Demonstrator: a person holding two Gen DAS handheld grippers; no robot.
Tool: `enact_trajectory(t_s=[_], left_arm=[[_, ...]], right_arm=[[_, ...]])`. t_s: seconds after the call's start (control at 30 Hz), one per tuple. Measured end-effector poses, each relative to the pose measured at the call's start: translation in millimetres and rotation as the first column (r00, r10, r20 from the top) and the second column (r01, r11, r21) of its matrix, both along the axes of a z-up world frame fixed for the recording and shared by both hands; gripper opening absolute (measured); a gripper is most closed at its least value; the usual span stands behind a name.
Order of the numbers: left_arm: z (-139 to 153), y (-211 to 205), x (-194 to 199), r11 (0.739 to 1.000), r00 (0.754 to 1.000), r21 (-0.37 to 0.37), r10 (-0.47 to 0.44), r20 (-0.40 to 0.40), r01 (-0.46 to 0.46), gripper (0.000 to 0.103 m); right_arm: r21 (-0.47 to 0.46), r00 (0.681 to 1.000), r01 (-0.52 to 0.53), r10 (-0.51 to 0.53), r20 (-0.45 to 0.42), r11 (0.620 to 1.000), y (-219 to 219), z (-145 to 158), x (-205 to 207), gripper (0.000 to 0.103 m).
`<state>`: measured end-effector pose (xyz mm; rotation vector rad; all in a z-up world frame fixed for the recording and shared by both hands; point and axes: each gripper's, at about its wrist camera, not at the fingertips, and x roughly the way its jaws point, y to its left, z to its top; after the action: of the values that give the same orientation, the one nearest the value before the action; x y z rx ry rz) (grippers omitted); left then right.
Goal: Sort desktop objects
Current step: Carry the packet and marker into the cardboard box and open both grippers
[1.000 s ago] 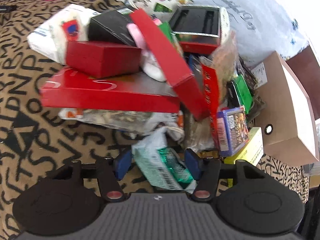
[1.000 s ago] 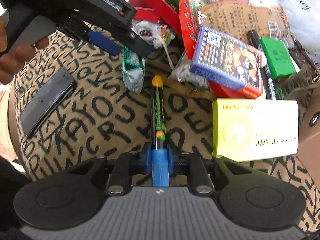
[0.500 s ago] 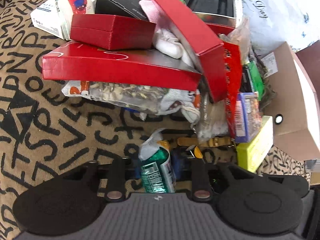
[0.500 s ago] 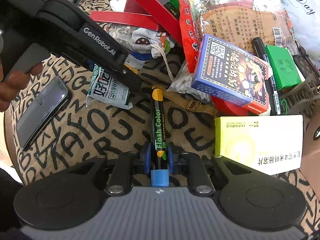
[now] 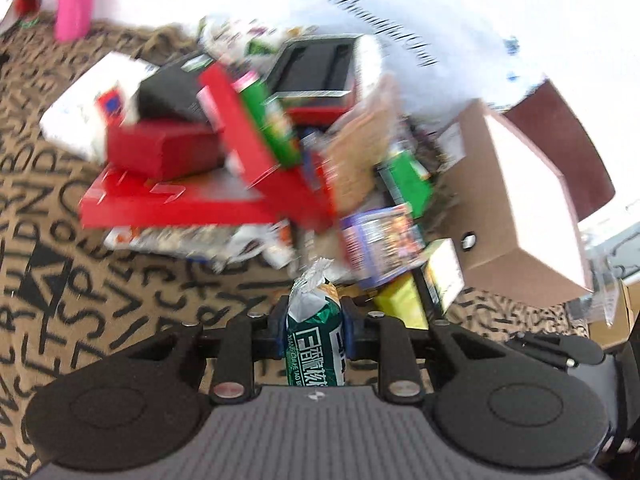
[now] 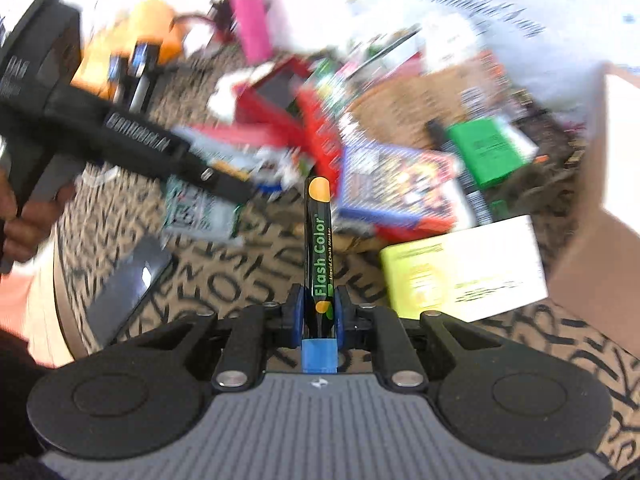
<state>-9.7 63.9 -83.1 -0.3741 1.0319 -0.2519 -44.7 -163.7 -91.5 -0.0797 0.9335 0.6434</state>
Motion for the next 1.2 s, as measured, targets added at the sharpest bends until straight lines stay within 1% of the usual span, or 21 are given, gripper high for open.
enact_trajectory(t_s=[0.13, 0.17, 0.2, 0.23, 0.33, 0.43, 0.53, 0.6, 0.7, 0.8, 0.93, 1.1, 1.2], left_arm=[[21.3, -35.1, 9.5, 0.998, 0.995, -0.011, -0.069, 0.076, 0.07, 0.025], [27.6, -44.5, 11.7, 0.995, 0.991, -0.012, -0.095, 0.097, 0.096, 0.025], [34.0, -53.9, 13.4, 0.992, 0.985, -0.013, -0.122, 0.119, 0.125, 0.025], [38.9, -63.0, 16.2, 0.988, 0.979, -0.016, -0.15, 0.138, 0.154, 0.025], [57.2, -95.7, 29.3, 0.971, 0.954, -0.023, -0.229, 0.191, 0.238, 0.025], [74.6, -132.3, 42.1, 0.951, 0.923, -0.01, -0.298, 0.242, 0.31, 0.025], [87.5, -167.2, 56.7, 0.931, 0.892, 0.017, -0.354, 0.283, 0.364, 0.025], [91.9, -188.7, 66.7, 0.921, 0.876, 0.032, -0.379, 0.298, 0.388, 0.025], [91.5, -216.0, 81.4, 0.915, 0.87, 0.04, -0.395, 0.294, 0.402, 0.025], [84.3, -239.3, 96.6, 0.91, 0.87, 0.061, -0.409, 0.276, 0.409, 0.025], [69.8, -262.2, 113.6, 0.907, 0.876, 0.081, -0.42, 0.236, 0.413, 0.025], [48.9, -282.5, 132.7, 0.888, 0.868, 0.131, -0.459, 0.187, 0.442, 0.025], [38.7, -289.4, 143.8, 0.88, 0.867, 0.145, -0.471, 0.163, 0.451, 0.025]], right_arm=[[0.063, 0.988, 0.134, -0.138, 0.066, 0.989, -34.8, 28.8, 3.0, 0.013], [0.077, 0.982, 0.163, -0.17, 0.084, 0.984, -44.8, 36.6, 3.7, 0.013], [0.085, 0.975, 0.19, -0.198, 0.104, 0.978, -50.4, 36.4, 5.7, 0.013], [0.09, 0.966, 0.215, -0.225, 0.124, 0.972, -59.9, 42.4, 6.1, 0.013], [0.107, 0.935, 0.289, -0.304, 0.183, 0.951, -88.4, 58.1, 8.0, 0.013], [0.119, 0.898, 0.359, -0.377, 0.227, 0.926, -119.3, 73.1, 11.6, 0.013], [0.116, 0.858, 0.421, -0.436, 0.27, 0.9, -145.8, 81.6, 18.1, 0.013], [0.116, 0.832, 0.459, -0.472, 0.292, 0.881, -163.2, 86.0, 23.2, 0.013], [0.113, 0.801, 0.504, -0.512, 0.31, 0.856, -186.1, 87.6, 32.2, 0.013], [0.092, 0.782, 0.537, -0.536, 0.317, 0.839, -204.8, 83.2, 43.1, 0.013], [0.054, 0.77, 0.58, -0.569, 0.29, 0.813, -226.2, 66.5, 62.6, 0.013], [0.014, 0.763, 0.617, -0.603, 0.232, 0.787, -241.8, 34.8, 89.2, 0.013], [0.0, 0.757, 0.637, -0.625, 0.189, 0.771, -248.2, 18.4, 103.9, 0.013]])
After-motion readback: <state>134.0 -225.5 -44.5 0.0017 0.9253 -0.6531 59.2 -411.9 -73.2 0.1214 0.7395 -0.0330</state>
